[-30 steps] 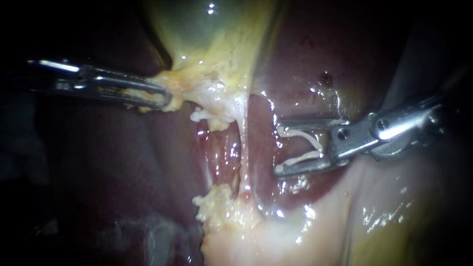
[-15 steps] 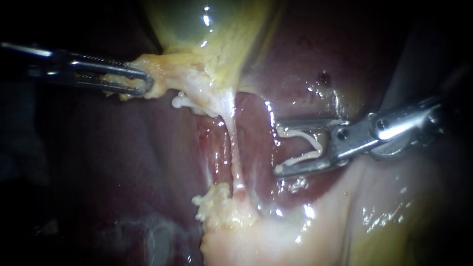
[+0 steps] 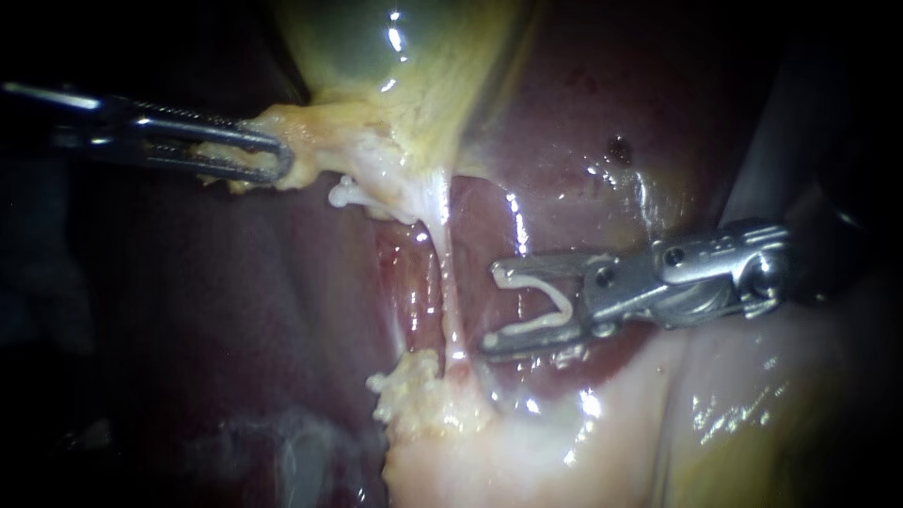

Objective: Clipping first clip right tube

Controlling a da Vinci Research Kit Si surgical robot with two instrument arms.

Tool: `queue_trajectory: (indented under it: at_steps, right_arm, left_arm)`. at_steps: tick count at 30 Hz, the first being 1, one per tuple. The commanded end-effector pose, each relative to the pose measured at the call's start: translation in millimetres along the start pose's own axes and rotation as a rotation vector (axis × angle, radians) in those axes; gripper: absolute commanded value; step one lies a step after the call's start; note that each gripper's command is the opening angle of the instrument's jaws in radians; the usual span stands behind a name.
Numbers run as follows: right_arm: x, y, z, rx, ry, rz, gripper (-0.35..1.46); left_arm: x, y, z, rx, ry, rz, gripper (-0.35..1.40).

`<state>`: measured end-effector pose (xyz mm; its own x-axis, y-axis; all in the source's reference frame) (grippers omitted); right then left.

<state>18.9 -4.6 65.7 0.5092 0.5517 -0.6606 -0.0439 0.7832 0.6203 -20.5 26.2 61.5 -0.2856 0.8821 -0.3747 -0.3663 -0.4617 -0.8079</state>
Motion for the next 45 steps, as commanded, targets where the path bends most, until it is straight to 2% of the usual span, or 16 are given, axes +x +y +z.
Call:
queue_trajectory:
  at_steps: [1, 8, 13, 16, 19, 24, 37, 42, 45]
  right_arm:
    - [-0.2, 0.1, 0.3, -0.001, -0.001, 0.011, 0.5]
    - [-1.2, 1.1, 3.0, 0.004, -0.003, 0.068, 0.49]
    - [-1.8, 1.7, 5.2, 0.001, 0.013, 0.104, 0.49]
    - [-2.1, 1.7, 6.4, 0.028, 0.029, 0.127, 0.49]
    - [-2.5, 1.6, 7.3, 0.084, 0.032, 0.149, 0.49]
    - [-2.9, 1.2, 8.4, 0.139, 0.053, 0.171, 0.49]
    - [-2.7, 1.0, 8.6, 0.151, 0.071, 0.189, 0.49]
    - [-2.3, 0.5, 8.4, 0.168, 0.105, 0.215, 0.49]
    - [-1.9, -0.2, 8.4, 0.181, 0.125, 0.228, 0.49]
  left_arm:
    - [0.0, 0.0, 0.0, 0.0, 0.0, 0.0, -0.35]
    - [0.0, 0.0, 0.0, 0.001, 0.0, 0.0, -0.35]
    - [0.0, 0.0, 0.0, 0.001, 0.0, 0.0, -0.35]
    - [-0.1, 0.0, 0.0, 0.001, 0.0, 0.0, -0.35]
    - [0.0, 0.0, 0.0, 0.001, 0.0, 0.0, -0.35]
    - [0.0, 0.0, 0.0, 0.001, 0.0, 0.0, -0.35]
    - [0.0, 0.0, 0.1, 0.001, 0.0, 0.0, -0.35]
    - [-0.1, 0.0, 0.1, 0.001, 0.001, 0.0, -0.35]
    - [-0.1, 0.0, 0.1, 0.002, 0.001, 0.0, -0.35]
